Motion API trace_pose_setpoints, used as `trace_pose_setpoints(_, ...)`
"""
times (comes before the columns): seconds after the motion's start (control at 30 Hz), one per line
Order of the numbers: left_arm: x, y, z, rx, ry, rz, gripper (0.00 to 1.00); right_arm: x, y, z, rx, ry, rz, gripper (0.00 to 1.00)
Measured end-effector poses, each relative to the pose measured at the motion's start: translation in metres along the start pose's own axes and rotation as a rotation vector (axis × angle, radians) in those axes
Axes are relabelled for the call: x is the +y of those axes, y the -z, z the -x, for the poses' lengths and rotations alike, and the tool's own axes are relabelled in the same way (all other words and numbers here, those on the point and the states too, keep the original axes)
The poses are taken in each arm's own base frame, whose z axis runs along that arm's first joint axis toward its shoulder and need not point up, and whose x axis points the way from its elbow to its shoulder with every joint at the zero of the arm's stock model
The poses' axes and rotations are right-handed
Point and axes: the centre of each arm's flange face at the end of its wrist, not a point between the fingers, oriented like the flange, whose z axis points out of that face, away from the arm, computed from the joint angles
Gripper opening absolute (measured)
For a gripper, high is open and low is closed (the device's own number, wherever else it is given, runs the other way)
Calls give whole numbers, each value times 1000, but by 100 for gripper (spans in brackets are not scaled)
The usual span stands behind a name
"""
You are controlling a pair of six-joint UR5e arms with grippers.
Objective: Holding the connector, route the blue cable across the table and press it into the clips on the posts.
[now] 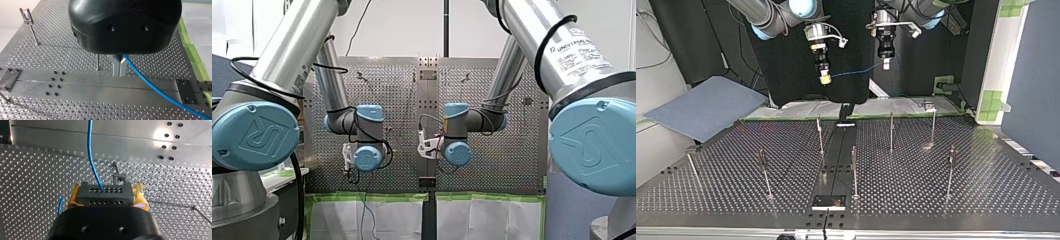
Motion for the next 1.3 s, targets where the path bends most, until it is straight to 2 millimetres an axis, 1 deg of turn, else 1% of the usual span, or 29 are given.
trace_pose_setpoints(0.47,0,0,0,0,0,0,0,0,0,0,0,0,0,0)
trace_pose_setpoints(0.57,1,-3,-1,1,-6,9,0,-4,0,2,-8,10,0,0)
trace_pose_setpoints(0.7,-2,-11,-7,5,-15,19,0,-13,-2,12,-38,35,7,0)
trace_pose_setpoints(0.87,-3,-14,-16,18,-25,22,0,-16,-8,26,-83,53,36,0)
trace_pose_setpoints(1.03,-2,-14,-17,21,-27,23,0,-12,-2,52,-164,83,75,0)
trace_pose_setpoints(1.13,-2,-15,-17,21,-27,23,0,-9,2,58,-198,97,93,0)
trace_pose_setpoints(1.3,-2,-15,-17,21,-27,23,0,-7,7,63,-240,113,100,0)
